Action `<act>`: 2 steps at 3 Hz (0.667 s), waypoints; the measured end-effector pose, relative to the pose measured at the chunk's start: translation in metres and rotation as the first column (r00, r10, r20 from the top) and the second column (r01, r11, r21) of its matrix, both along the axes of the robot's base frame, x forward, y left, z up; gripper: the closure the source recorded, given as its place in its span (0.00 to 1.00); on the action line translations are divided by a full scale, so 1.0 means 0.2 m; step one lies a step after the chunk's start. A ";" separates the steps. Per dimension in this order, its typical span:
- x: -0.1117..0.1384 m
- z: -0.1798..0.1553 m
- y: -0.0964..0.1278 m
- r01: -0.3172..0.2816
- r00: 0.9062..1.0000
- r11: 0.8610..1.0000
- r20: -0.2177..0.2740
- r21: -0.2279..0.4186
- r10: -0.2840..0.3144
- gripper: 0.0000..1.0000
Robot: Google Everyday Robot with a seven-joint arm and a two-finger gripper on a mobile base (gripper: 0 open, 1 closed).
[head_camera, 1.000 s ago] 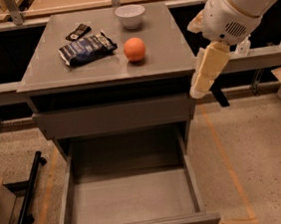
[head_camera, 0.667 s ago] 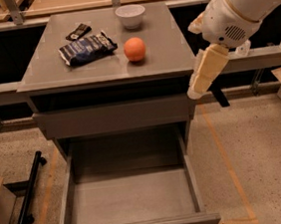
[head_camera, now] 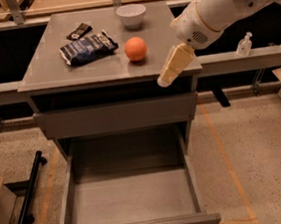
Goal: Place orange into middle drawer
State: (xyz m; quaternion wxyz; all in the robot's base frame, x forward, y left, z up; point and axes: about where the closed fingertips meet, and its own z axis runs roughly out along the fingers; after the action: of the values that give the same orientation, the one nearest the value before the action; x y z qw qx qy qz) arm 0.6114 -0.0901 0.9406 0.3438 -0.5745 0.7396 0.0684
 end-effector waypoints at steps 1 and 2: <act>0.31 -0.04 0.05 0.053 0.997 0.990 0.051 0.132 -0.060 0.00; 0.28 -0.04 0.06 0.046 0.998 0.992 0.044 0.120 -0.052 0.00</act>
Offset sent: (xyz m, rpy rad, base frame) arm 0.0456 0.0094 -0.0050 0.0997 -0.0385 -0.0411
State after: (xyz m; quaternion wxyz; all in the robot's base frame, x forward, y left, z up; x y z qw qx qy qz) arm 0.6678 -0.0785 0.9324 0.3964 -0.5360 0.7398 0.0903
